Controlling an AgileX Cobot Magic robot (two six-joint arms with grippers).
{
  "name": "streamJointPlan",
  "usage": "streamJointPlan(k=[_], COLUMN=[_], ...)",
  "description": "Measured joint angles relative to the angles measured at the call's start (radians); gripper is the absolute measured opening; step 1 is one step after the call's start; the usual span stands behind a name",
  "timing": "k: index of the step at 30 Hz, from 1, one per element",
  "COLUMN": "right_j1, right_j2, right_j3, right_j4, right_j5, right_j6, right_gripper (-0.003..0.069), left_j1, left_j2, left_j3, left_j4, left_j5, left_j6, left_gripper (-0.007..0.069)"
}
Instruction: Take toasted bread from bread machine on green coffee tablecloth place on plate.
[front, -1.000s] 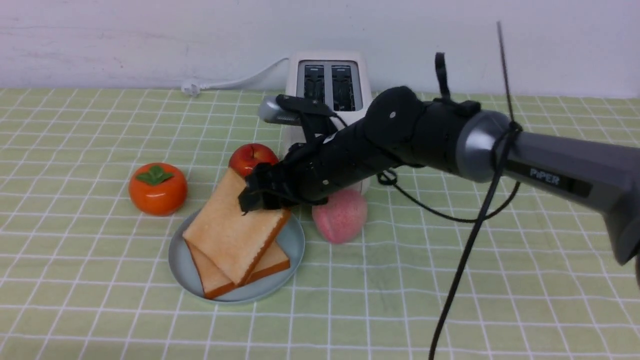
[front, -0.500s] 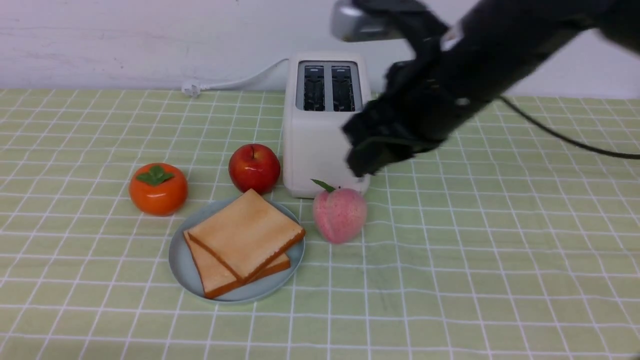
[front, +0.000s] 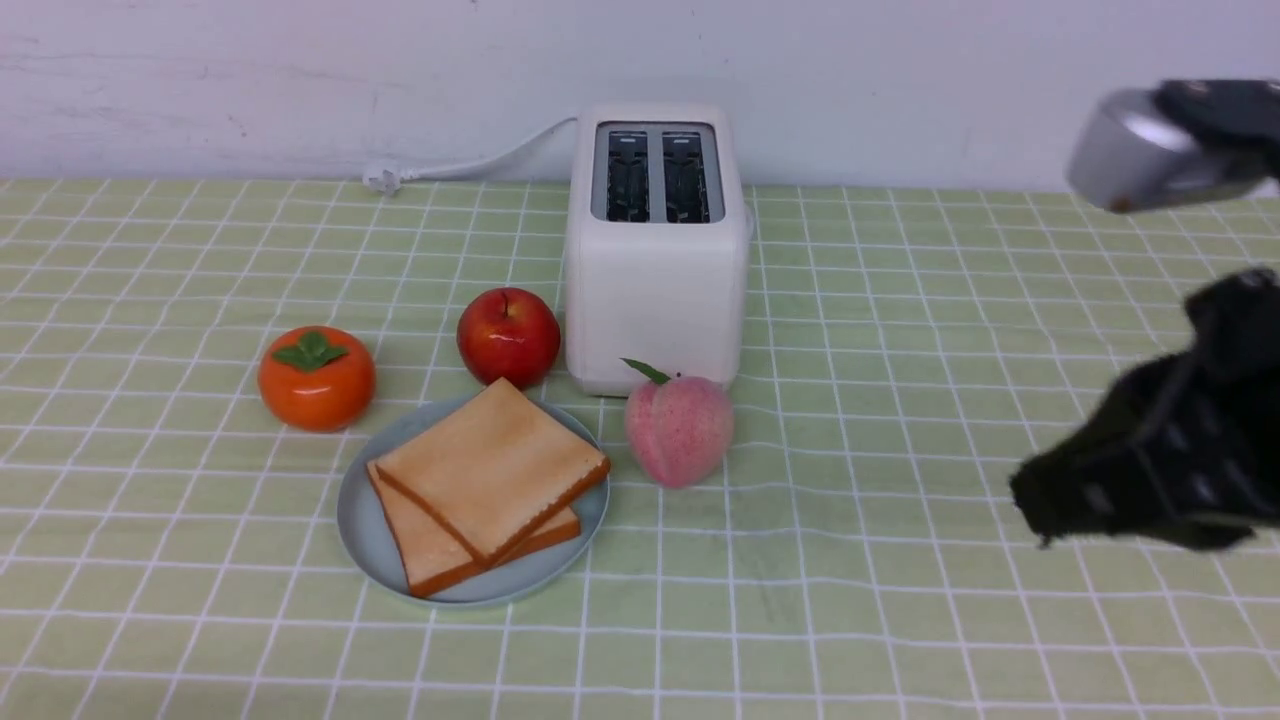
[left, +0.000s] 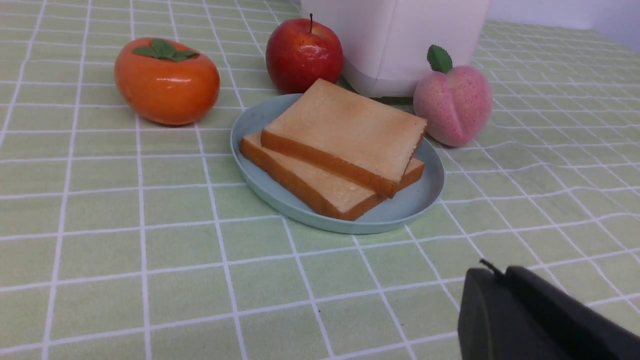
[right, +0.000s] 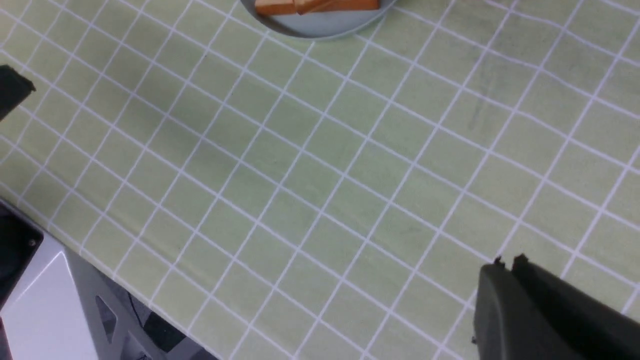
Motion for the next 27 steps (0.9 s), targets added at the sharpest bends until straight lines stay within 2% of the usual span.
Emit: streamJointPlan(k=[9,15,20,24,26,27], right_j1=[0.0,-0.006,-0.12,-0.274,-0.311,-0.36], right_j2=[-0.054,-0.065,-0.25,-0.588,-0.693,-0.803], right_j3=[0.009,0.018,0.135,0.47,0.603,0.757], right_j4=[-0.001,-0.025,-0.127,-0.194,-0.213,-0.22], right_j5=[0.1,0.095,-0.046,-0.316,-0.418,-0.538], right_j6=[0.001,0.0,-0.034,-0.045,-0.045,-0.048], right_gripper=[0.0024,0.0029,0.0018,-0.0007,-0.0012,-0.0015], left_j1=[0.0,0.0,0.0,0.0,0.0,0.0], left_j2=[0.0,0.0,0.0,0.0,0.0,0.0], left_j3=[0.0,0.0,0.0,0.0,0.0,0.0], left_j4=[0.0,0.0,0.0,0.0,0.0,0.0], left_j5=[0.003,0.003,0.004,0.006,0.006,0.007], left_j6=[0.0,-0.001,-0.001,-0.001,-0.001,-0.001], left_gripper=[0.0029,0.0037,0.0039,0.0041,0.0043,0.0047])
